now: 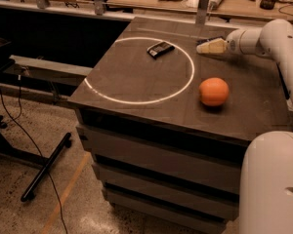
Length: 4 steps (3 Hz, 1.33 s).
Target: Pick rxbar blueberry
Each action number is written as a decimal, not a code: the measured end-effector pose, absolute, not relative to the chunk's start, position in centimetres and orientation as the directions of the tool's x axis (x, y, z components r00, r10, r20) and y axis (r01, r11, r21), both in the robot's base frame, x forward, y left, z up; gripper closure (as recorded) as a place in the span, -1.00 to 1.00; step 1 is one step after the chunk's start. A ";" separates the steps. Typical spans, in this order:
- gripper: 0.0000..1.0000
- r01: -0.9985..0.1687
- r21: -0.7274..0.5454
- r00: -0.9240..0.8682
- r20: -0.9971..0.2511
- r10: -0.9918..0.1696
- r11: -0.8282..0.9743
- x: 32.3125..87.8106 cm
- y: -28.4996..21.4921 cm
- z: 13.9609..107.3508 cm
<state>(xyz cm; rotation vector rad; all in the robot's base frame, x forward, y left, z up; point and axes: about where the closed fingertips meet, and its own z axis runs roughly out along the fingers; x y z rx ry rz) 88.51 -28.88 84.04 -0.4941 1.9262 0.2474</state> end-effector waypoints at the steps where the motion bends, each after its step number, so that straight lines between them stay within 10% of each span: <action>1: -0.70 -0.416 -0.070 -0.338 -0.913 -0.226 0.907 88.9 -29.1 84.3; 4: 0.68 -0.377 -0.113 -0.365 -0.894 -0.260 0.919 88.7 -29.4 84.1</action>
Offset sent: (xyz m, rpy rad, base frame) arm -0.0021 -0.0066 0.0096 -0.0412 0.0088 -0.0778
